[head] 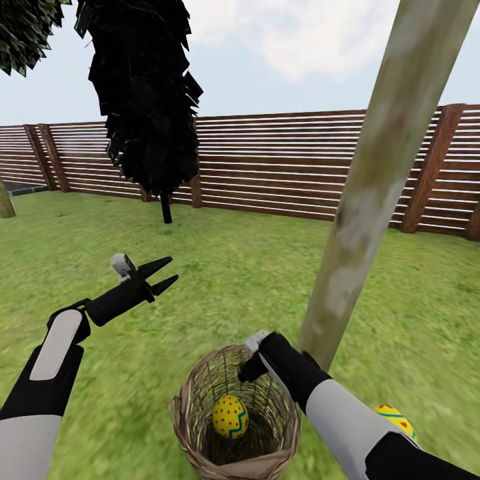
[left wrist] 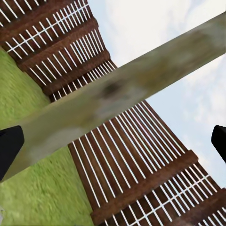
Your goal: Take the three Easter eggs out of the wicker basket on the lawn in the garden, then place them on the lawn next to a single tree (choose any tree) so that all three eggs are next to the same tree and none are left in the basket.
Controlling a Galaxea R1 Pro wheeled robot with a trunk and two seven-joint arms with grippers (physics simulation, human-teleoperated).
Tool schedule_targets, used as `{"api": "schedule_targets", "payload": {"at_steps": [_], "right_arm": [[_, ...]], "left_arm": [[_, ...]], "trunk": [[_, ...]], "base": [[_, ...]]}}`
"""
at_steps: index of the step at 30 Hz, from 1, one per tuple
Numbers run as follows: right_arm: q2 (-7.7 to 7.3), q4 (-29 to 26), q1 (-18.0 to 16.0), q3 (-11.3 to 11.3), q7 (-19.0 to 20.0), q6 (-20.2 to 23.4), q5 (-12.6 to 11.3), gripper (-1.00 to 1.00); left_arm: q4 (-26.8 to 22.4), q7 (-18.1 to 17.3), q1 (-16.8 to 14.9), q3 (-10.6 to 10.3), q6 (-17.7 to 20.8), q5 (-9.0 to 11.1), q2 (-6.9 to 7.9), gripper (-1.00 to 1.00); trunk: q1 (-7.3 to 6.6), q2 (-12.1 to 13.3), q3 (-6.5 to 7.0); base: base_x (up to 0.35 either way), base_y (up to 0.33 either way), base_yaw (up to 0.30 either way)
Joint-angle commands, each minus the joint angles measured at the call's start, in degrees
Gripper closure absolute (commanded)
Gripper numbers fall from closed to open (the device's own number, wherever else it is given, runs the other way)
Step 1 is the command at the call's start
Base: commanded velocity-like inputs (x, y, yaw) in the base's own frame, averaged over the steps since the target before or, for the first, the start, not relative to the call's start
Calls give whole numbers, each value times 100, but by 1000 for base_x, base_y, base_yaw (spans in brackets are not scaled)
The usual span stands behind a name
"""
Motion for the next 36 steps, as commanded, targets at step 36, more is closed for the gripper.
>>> {"api": "schedule_targets", "payload": {"at_steps": [36], "right_arm": [[0,-76,-72,115,-57,-279,45,-100]], "left_arm": [[1,-25,-3,-2,21,-48,-57,-100]], "trunk": [[102,-129,-463]], "base": [[1,0,67]]}}
